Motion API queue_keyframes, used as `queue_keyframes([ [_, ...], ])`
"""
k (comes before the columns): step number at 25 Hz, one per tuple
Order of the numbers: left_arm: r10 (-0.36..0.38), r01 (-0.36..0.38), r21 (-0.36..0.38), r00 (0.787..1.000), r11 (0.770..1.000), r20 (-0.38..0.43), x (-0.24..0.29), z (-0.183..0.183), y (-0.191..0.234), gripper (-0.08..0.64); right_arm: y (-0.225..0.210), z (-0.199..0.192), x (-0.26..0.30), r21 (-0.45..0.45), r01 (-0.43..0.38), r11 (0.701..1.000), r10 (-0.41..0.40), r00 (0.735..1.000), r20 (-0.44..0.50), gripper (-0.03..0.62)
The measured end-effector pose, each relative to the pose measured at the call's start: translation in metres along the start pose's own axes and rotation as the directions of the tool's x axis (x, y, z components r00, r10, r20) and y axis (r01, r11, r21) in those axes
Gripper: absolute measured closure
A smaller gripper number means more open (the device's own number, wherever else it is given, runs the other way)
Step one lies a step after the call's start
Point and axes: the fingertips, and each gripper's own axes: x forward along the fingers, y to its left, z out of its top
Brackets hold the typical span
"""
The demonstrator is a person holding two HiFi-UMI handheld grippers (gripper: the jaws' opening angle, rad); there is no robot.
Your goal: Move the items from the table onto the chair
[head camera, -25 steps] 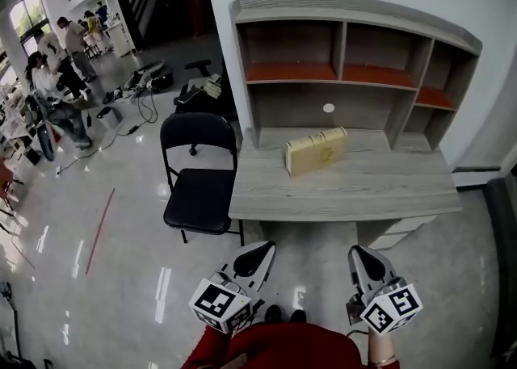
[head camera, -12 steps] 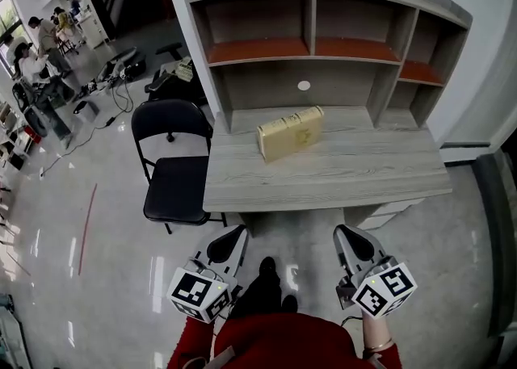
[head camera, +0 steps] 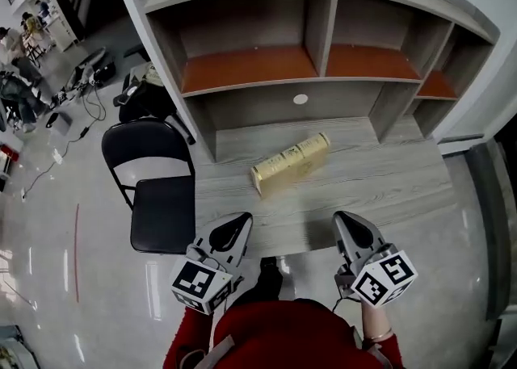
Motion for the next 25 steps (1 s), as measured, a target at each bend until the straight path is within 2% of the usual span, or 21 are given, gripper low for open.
queue_keyframes([
  [4, -0.063, 0.064, 0.021, 0.997, 0.998, -0.042, 0.038, 0.004, 0.024, 0.552, -0.013, 0.004, 0.033, 0.015, 0.045, 0.999, -0.045, 0.999, -0.025, 0.578],
  [8, -0.096, 0.097, 0.001, 0.987, 0.995, -0.125, 0.063, -0.007, 0.035, 0.552, -0.029, 0.002, 0.045, 0.027, 0.09, 0.996, -0.088, 0.994, -0.066, 0.578],
  [10, -0.102, 0.12, 0.075, 0.972, 0.99, -0.21, 0.077, -0.012, 0.037, 0.549, -0.039, 0.005, 0.051, 0.039, 0.108, 0.993, -0.105, 0.992, -0.067, 0.578],
  [11, -0.105, 0.143, 0.128, 0.959, 0.981, -0.263, 0.087, -0.014, 0.037, 0.489, -0.043, 0.007, 0.053, 0.042, 0.113, 0.993, -0.11, 0.992, -0.067, 0.578],
  [13, -0.121, 0.216, 0.218, 0.918, 0.952, -0.378, 0.111, -0.018, 0.035, 0.371, -0.052, 0.011, 0.055, 0.042, 0.117, 0.992, -0.114, 0.991, -0.067, 0.578],
  [14, -0.13, 0.257, 0.25, 0.892, 0.934, -0.433, 0.125, -0.02, 0.034, 0.35, -0.056, 0.012, 0.056, 0.047, 0.119, 0.992, -0.115, 0.991, -0.069, 0.578],
  [17, -0.09, 0.344, 0.344, 0.809, 0.874, -0.581, 0.169, -0.031, 0.04, 0.333, -0.063, 0.016, 0.055, 0.064, 0.12, 0.991, -0.116, 0.991, -0.06, 0.578],
  [19, -0.046, 0.4, 0.382, 0.738, 0.833, -0.673, 0.191, -0.046, 0.042, 0.333, -0.067, 0.018, 0.05, 0.076, 0.123, 0.989, -0.119, 0.992, -0.051, 0.578],
  [20, -0.042, 0.429, 0.369, 0.697, 0.824, -0.716, 0.199, -0.055, 0.041, 0.333, -0.069, 0.018, 0.047, 0.084, 0.126, 0.988, -0.123, 0.991, -0.048, 0.578],
  [22, -0.047, 0.465, 0.319, 0.621, 0.826, -0.783, 0.211, -0.072, 0.039, 0.333, -0.075, 0.017, 0.04, 0.104, 0.137, 0.985, -0.133, 0.99, -0.04, 0.578],
  [25, -0.066, 0.477, 0.242, 0.542, 0.845, -0.838, 0.22, -0.088, 0.04, 0.314, -0.082, 0.012, 0.031, 0.138, 0.164, 0.977, -0.161, 0.986, -0.035, 0.578],
])
